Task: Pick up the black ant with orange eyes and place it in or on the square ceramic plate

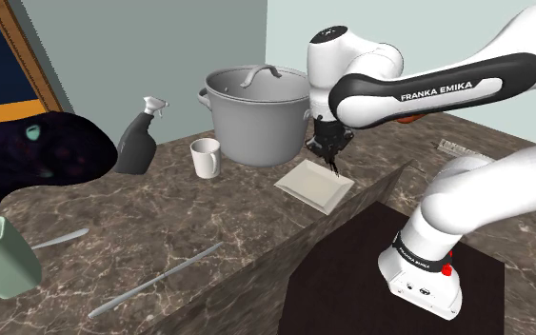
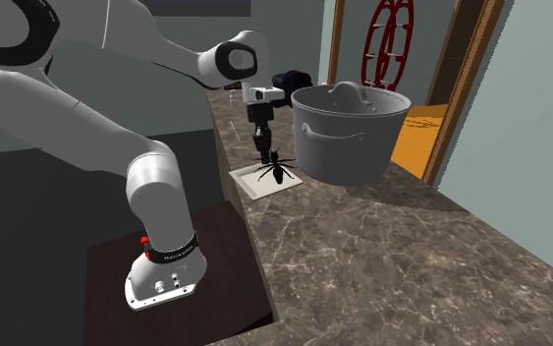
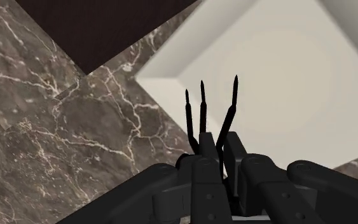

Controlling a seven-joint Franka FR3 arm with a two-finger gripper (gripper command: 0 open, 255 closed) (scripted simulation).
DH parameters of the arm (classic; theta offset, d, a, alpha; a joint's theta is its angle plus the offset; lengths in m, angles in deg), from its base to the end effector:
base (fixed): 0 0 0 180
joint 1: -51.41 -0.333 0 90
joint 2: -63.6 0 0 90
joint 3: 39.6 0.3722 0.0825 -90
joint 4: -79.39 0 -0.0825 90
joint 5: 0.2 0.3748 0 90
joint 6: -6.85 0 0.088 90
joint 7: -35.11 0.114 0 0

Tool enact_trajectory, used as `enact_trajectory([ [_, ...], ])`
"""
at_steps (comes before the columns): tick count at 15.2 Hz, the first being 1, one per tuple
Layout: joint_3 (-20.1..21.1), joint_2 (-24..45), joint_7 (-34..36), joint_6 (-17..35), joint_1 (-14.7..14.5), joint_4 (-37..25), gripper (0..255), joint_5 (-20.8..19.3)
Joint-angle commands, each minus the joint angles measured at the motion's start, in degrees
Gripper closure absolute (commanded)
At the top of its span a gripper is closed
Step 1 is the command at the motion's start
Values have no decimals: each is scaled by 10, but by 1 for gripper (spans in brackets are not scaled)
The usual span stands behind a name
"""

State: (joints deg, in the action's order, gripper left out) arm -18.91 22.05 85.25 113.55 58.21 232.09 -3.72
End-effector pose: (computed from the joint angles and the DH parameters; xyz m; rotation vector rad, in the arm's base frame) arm 0.2701 0.0722 0.4757 2.6527 -0.9842 0.0672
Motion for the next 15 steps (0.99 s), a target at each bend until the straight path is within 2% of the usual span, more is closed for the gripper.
enact_trajectory([
  [1,25,5,29,-12,-16,-11,255,20],
  [3,55,22,61,-19,-28,-30,255,39],
  [15,84,65,89,89,-23,37,255,44],
])
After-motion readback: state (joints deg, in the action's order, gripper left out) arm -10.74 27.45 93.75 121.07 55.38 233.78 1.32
